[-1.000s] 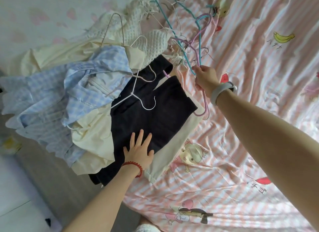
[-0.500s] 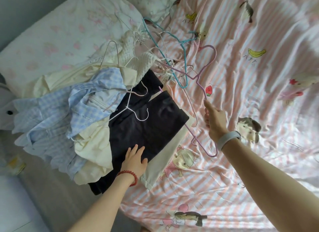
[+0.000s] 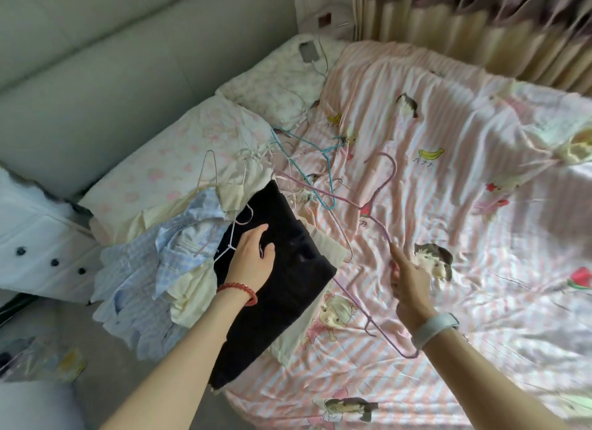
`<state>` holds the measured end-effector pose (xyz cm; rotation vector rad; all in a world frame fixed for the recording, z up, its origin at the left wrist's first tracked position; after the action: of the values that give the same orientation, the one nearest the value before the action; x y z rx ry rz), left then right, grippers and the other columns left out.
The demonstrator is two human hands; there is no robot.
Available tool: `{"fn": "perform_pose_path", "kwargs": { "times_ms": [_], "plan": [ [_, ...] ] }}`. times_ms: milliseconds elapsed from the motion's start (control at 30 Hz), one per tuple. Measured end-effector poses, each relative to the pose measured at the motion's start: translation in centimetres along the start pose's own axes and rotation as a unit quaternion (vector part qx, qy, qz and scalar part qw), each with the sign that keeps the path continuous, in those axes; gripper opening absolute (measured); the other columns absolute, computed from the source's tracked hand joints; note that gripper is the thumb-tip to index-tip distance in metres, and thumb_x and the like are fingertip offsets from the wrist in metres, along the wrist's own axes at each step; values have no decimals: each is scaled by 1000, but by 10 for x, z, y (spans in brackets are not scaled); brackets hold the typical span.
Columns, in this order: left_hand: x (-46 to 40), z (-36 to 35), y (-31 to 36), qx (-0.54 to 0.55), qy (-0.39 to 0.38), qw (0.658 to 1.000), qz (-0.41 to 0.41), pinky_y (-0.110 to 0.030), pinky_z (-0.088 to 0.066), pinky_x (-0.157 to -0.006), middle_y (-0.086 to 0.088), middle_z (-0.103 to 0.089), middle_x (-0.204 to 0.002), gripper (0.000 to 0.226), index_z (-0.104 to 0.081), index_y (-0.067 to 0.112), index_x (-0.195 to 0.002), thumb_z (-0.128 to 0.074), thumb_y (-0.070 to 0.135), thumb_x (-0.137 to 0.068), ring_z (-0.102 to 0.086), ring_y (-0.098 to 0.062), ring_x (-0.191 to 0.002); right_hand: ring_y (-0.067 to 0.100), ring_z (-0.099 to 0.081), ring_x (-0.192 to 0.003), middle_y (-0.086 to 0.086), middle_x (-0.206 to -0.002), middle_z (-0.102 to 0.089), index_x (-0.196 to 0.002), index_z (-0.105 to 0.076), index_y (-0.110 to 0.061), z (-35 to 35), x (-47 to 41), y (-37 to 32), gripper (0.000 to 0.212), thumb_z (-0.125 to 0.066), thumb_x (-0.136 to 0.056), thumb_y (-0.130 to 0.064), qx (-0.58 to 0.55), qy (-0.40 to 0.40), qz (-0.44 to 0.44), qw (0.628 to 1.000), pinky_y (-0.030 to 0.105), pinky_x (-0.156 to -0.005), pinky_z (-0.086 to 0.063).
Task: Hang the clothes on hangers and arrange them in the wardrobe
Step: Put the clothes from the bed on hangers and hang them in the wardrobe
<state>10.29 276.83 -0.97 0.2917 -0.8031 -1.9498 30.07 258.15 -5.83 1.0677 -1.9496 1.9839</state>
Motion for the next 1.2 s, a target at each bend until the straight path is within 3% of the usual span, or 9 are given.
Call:
{"fn": "perform_pose_path", "kwargs": {
  "times_ms": [200, 367, 500, 600, 800, 867, 933, 1000, 1200],
  "plan": [
    [24, -12, 66, -20, -19, 998, -64, -22, -27, -100, -4, -34, -143, 44, -36, 16, -138, -44, 18, -95, -37, -18, -130, 7, -23, -41, 1, -54, -32, -65, -48, -17, 61, 18, -33, 28, -65, -82, -30, -13, 29, 67, 997, 17, -38, -17],
    [28, -19, 142, -45, -8, 989, -140, -32, -21, -110, -5, -26, -148, 48, -31, 15, -141, -43, 17, -95, -26, -21, -136, 6, -33, -36, -4, -37, -38, -47, -48, -10, 117, 28, -90, 48, -66, -80, -38, 44, 57, 173, 982, 21, -41, -26],
    [32, -23, 215, -117, 62, 964, -229, -41, -8, -114, -5, -5, -155, 58, -14, 22, -146, -42, 25, -95, -2, -24, -142, 13, -30, -45, 3, -46, -34, -50, -53, -5, 176, 40, -162, 57, -60, -79, -54, 159, 102, 309, 932, 29, -50, -23],
    [38, -34, 267, -174, 76, 936, -296, -45, 2, -113, -1, 3, -156, 60, -4, 29, -146, -36, 36, -96, 9, -21, -142, 10, -29, -42, -7, -34, -34, -45, -55, -20, 207, 57, -204, 47, -58, -82, -50, 230, 125, 392, 882, 29, -49, -23],
    [46, -59, 305, -227, 12, 920, -321, -52, 12, -109, 8, -28, -149, 46, -24, 33, -143, -28, 40, -98, -5, -16, -142, 17, -32, -49, -10, -39, -28, -37, -30, -23, 238, 72, -202, 58, -63, -82, -39, 257, 169, 427, 850, 32, -53, -28],
    [49, -53, 307, -210, 18, 919, -333, -52, 4, -111, 1, -45, -133, 36, -45, 26, -131, -36, 35, -97, -36, -21, -130, 14, -31, -46, -9, -39, -30, -38, -31, -21, 243, 71, -195, 57, -63, -81, -39, 237, 168, 428, 856, 32, -51, -27],
    [54, -39, 311, -168, 37, 919, -354, -48, -22, -106, -7, -53, -105, 25, -58, 14, -111, -45, 29, -94, -54, -29, -102, 15, -33, -46, -8, -40, -33, -41, -37, -17, 238, 71, -195, 53, -63, -81, -39, 234, 160, 440, 852, 32, -50, -27],
    [63, -19, 311, -150, 55, 917, -365, -40, -44, -74, -5, -49, -86, 23, -61, 9, -98, -49, 28, -93, -55, -28, -79, 21, -39, -49, -3, -41, -39, -45, -45, -12, 228, 73, -200, 48, -62, -82, -39, 238, 160, 456, 842, 33, -51, -31],
    [115, 64, 260, -136, 172, 918, -332, -26, -34, -57, 13, -44, -67, 15, -64, 12, -79, -61, 25, -86, -44, -15, -57, 26, -51, -56, 10, -59, -61, -65, -62, -5, 145, 97, -226, 34, -60, -84, -33, 263, 129, 602, 743, 29, -52, -36]
  ]
}}
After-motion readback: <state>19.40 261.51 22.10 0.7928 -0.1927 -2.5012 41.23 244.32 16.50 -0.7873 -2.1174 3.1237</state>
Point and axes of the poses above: each hand's wrist, its own x-axis away from the middle knuckle, its own z-axis out of the back of the hand, y = z × x, the point moved 4 cm from there along -x, towards the middle knuckle
